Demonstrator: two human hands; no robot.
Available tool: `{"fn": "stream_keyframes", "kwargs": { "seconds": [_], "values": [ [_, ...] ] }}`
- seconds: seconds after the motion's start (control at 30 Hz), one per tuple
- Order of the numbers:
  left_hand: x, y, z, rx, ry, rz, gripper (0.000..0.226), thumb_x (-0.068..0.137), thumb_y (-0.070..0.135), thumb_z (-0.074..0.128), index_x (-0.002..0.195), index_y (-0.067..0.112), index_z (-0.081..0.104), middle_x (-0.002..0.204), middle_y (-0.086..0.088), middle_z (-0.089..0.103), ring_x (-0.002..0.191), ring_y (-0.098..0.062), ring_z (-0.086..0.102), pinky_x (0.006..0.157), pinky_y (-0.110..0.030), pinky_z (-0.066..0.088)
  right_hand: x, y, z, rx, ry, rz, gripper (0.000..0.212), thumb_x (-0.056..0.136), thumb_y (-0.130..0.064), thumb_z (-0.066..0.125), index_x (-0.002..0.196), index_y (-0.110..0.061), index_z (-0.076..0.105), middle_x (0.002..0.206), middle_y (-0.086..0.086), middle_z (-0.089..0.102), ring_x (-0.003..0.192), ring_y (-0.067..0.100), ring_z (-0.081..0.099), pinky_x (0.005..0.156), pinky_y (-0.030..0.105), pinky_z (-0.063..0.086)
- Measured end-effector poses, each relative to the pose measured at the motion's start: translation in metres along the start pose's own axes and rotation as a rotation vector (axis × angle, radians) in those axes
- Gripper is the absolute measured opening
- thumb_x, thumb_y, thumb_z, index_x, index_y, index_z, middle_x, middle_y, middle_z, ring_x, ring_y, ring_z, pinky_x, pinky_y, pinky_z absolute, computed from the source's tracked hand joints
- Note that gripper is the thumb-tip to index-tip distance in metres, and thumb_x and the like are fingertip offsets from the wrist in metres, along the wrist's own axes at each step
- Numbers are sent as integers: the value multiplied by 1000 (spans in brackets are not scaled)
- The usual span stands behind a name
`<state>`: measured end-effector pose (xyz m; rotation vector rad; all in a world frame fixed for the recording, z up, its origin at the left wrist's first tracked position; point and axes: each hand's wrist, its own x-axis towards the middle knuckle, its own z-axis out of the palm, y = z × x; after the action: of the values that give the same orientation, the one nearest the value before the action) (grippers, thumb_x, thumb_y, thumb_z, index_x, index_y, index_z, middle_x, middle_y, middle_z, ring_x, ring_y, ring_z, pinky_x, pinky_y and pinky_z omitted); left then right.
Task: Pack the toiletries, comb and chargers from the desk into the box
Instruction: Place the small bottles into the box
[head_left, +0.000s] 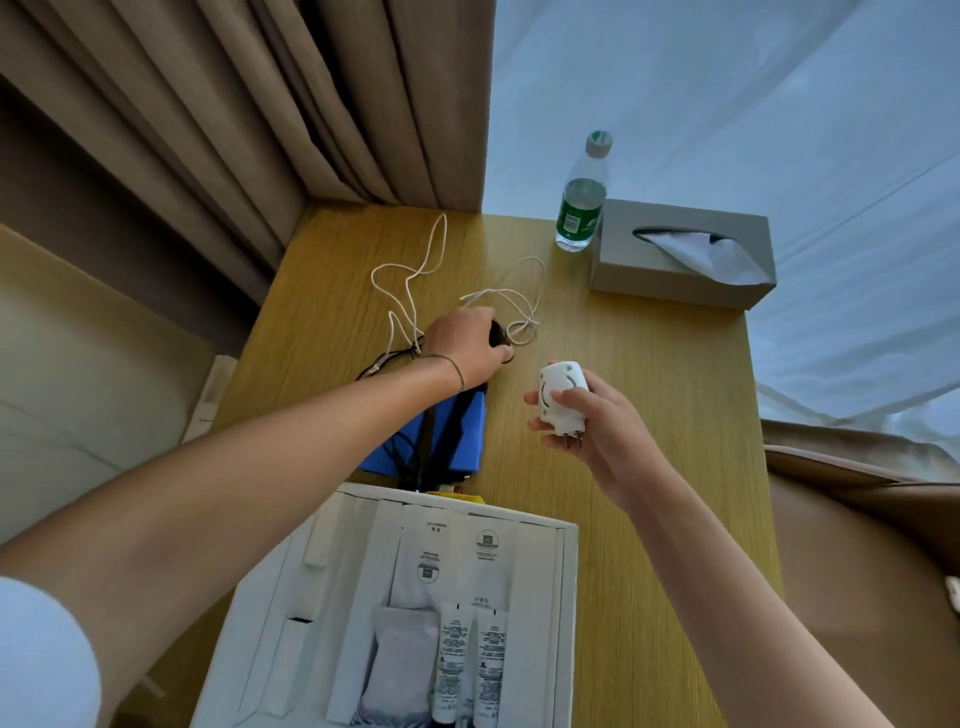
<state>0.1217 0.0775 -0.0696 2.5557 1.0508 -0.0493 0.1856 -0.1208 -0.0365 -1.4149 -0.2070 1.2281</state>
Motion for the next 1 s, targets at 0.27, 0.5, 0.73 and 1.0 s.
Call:
{"fn": "stream_keyframes", "kwargs": {
  "seconds": [0.27, 0.5, 0.73, 1.0],
  "values": [
    [-78, -21, -66, -464, 221, -38, 27, 76, 46, 79, 89, 24, 72, 80, 10, 71, 75, -6, 66, 64, -27, 56, -40, -17, 62, -100, 55, -75, 33, 91, -43, 55, 100, -15, 69, 71, 10, 72, 58, 16, 56, 52, 26, 40],
    [-158, -73, -99, -649, 310, -31, 16, 82, 29, 76, 96, 20, 73, 88, 9, 72, 79, -1, 67, 67, -16, 55, -87, -2, 118, -240, -27, -23, 16, 95, -34, 58, 92, -25, 70, 72, 0, 65, 52, 7, 54, 50, 23, 37],
    [-216, -133, -96, -735, 311, -70, 18, 85, 25, 75, 102, 25, 71, 92, 15, 71, 87, 10, 64, 69, -6, 50, -102, 44, 163, -460, -240, 154, 14, 89, -22, 67, 97, -12, 72, 79, 10, 77, 59, 15, 62, 55, 26, 50],
    [-252, -177, -97, -715, 260, -81, 17, 86, 32, 72, 102, 28, 70, 92, 18, 69, 88, 9, 62, 66, -6, 48, -64, 130, 191, -902, 87, 126, 38, 86, -55, 68, 79, -18, 73, 62, -1, 74, 51, 5, 65, 53, 24, 55]
  ]
}}
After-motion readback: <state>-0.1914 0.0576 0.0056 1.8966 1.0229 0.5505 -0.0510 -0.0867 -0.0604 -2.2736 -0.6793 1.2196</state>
